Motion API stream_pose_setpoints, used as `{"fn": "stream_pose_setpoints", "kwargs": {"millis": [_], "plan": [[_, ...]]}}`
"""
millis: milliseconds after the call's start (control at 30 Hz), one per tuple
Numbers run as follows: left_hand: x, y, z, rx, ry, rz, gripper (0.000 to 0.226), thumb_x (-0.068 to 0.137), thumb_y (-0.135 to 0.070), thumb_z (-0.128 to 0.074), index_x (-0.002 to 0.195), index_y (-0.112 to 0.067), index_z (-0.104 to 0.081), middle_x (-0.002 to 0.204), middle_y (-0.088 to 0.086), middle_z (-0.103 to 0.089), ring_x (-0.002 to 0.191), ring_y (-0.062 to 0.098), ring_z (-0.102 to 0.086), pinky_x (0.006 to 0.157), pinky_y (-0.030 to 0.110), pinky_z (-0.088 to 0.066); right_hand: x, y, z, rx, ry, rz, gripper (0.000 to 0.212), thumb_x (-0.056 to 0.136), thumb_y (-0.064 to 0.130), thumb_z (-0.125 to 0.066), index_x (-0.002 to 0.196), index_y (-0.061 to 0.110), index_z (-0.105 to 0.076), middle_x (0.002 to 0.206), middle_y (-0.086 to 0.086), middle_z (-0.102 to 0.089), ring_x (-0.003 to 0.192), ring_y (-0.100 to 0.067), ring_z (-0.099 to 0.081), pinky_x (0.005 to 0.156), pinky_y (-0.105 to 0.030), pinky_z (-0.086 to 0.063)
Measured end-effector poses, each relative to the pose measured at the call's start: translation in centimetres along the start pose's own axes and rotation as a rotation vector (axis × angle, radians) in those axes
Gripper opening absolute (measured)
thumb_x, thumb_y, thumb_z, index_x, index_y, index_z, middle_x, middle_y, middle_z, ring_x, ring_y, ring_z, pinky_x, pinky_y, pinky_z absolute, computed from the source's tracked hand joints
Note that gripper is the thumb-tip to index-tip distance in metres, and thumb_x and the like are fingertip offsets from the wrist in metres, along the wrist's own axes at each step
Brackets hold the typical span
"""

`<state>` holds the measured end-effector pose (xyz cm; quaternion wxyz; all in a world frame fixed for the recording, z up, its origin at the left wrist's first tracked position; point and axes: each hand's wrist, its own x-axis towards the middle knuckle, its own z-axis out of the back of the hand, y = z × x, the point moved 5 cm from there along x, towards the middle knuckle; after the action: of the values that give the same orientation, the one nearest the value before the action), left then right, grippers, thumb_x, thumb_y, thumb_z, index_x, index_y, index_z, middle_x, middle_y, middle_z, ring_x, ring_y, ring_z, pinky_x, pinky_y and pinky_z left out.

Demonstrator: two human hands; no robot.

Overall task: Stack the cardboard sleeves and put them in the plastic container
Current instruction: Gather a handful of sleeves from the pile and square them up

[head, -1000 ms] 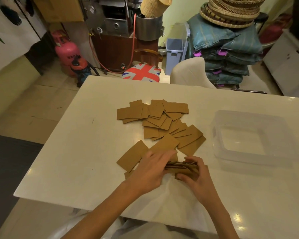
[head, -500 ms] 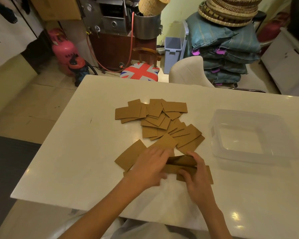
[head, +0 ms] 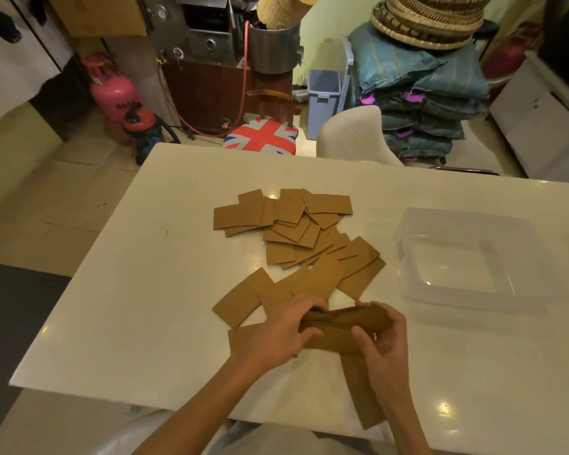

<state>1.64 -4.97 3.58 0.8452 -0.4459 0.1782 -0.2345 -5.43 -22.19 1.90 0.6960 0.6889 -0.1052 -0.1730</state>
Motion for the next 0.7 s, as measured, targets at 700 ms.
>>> {"fn": "stream_pose_setpoints", "kwargs": {"millis": [700], "plan": [[1.6,2.0,0.4,-0.017,-0.056,0.003,0.041,0.09,-0.019,-0.07,0.129,-0.026,-0.058,0.117,-0.01,-0.059,0.107,-0.012,-0.049,0.087,0.001,-0.035,-1.3,-2.6,0.6,-1.18,0.103,0.021,0.09,0.073,0.05,-0.076,0.148,0.021,-0.037,0.132,-0.011,-0.048,0.116,-0.031,-0.043,0.092,-0.046,-0.046]]}}
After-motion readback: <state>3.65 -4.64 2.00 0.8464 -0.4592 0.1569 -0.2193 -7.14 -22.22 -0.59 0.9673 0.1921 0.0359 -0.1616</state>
